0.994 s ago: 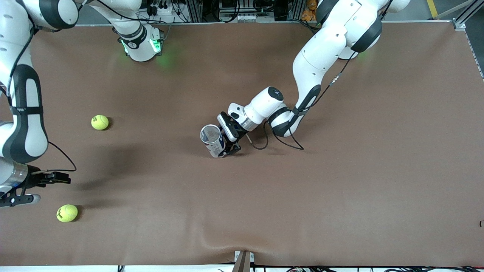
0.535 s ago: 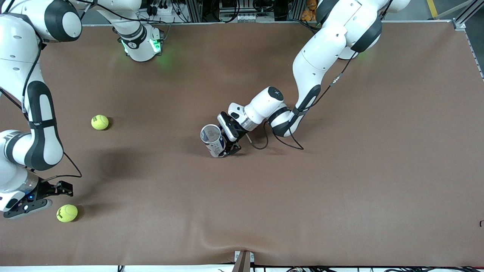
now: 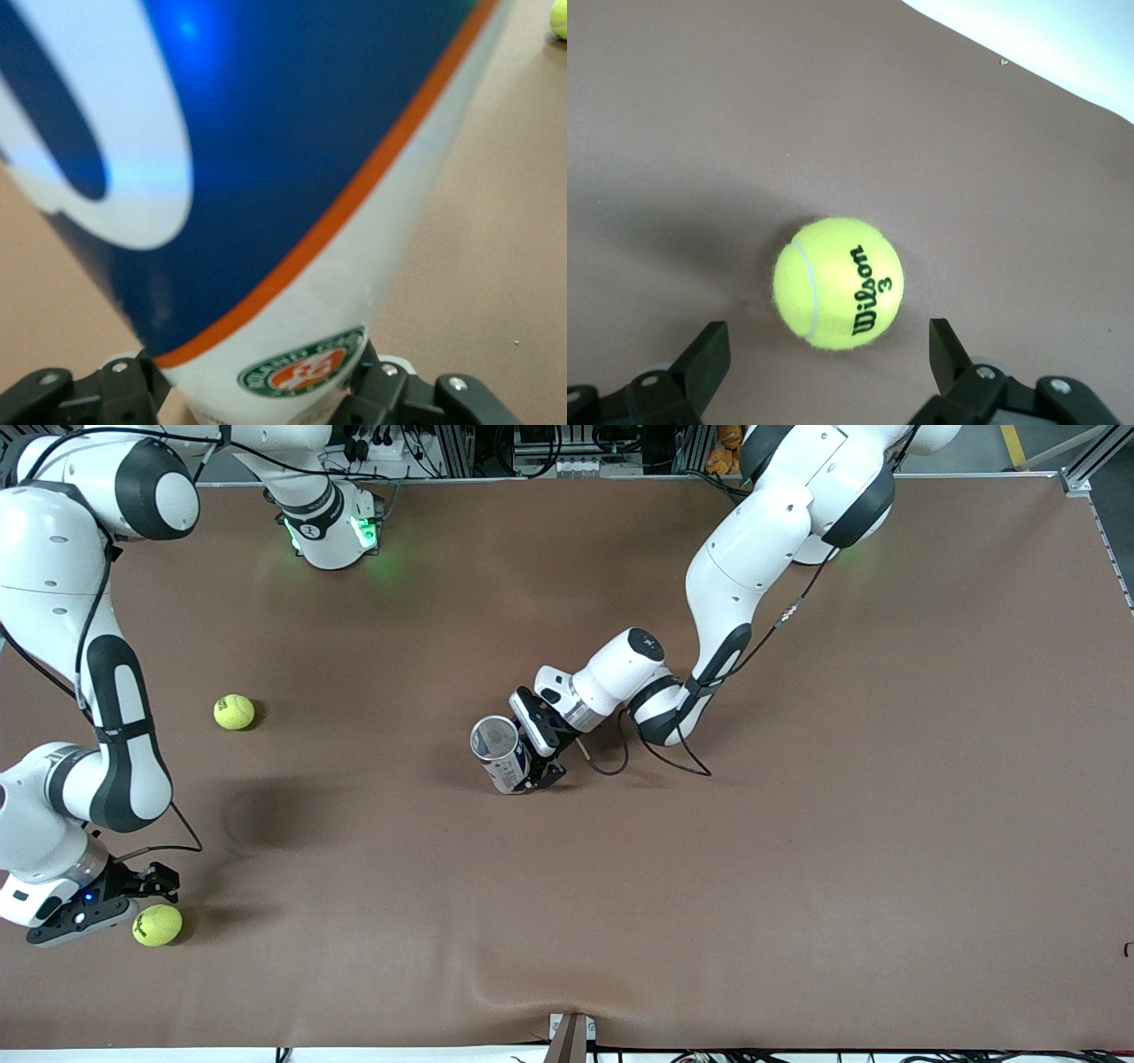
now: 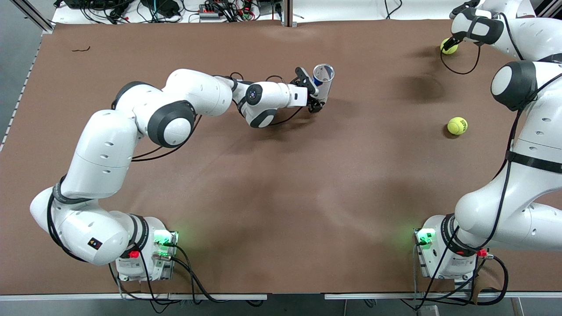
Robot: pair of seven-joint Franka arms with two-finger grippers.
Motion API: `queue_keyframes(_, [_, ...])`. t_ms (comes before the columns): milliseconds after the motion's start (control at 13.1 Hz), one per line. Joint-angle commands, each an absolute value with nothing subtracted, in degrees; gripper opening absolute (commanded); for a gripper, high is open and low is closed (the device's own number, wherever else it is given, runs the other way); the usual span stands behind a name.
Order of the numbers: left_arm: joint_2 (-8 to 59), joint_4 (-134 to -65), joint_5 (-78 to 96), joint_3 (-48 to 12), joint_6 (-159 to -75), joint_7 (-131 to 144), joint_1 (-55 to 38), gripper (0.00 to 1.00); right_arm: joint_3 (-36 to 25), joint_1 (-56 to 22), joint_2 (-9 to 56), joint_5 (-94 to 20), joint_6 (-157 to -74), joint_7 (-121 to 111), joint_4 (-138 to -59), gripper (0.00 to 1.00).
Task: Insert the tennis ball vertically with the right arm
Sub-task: 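Reach the right gripper to the nearer tennis ball and grasp it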
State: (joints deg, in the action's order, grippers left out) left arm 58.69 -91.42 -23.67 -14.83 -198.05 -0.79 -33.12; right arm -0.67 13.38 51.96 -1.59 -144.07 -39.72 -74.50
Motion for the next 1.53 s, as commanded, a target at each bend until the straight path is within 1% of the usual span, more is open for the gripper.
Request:
queue_keyframes(0, [58.1,-92.5,-24.5,-14.8,-198.4,-0.6,-33.2,0.77,0.0,13.9,54.1,-2.1,-147.7,-44.1,-72.5,1.00])
queue_keyframes(306, [58.2,-92.5,-24.5,-14.8,-198.4,-0.9,-33.6,0.77,1.7,14.3,54.2,-2.1,-148.4,-44.6,-72.4,1.00])
queue_keyframes(459, [58.2,-92.5,-24.5,-14.8,-198.4,-0.8,-33.7,0.76,1.7,14.2,55.2,-2.1,-152.6,-44.6,-72.4,1.00])
queue_keyframes(688, [58.2,-92.3,-24.4,-14.8,-198.4,-0.6,-33.7,0.76,1.7,13.7,56.2,-2.0,-154.3,-44.7,-72.5,1.00])
queue_keyframes(1223, [58.1,-92.3,-24.5,-14.8,-198.4,-0.9,-33.7,0.76,1.7,14.8,57.9,-2.1,-154.5,-44.7,-72.6,1.00])
queue_keyframes(1376, [58.2,-92.1,-24.4,-14.8,-198.4,-0.8,-33.7,0.76,1.7,14.9,58.4,-2.1,-155.7,-44.8,-72.6,1.00])
queue_keyframes(1453, [58.2,-92.0,-24.4,-14.8,-198.4,-0.7,-33.7,0.76,1.7,14.9,58.5,-2.1,-155.8,-44.7,-72.6,0.98])
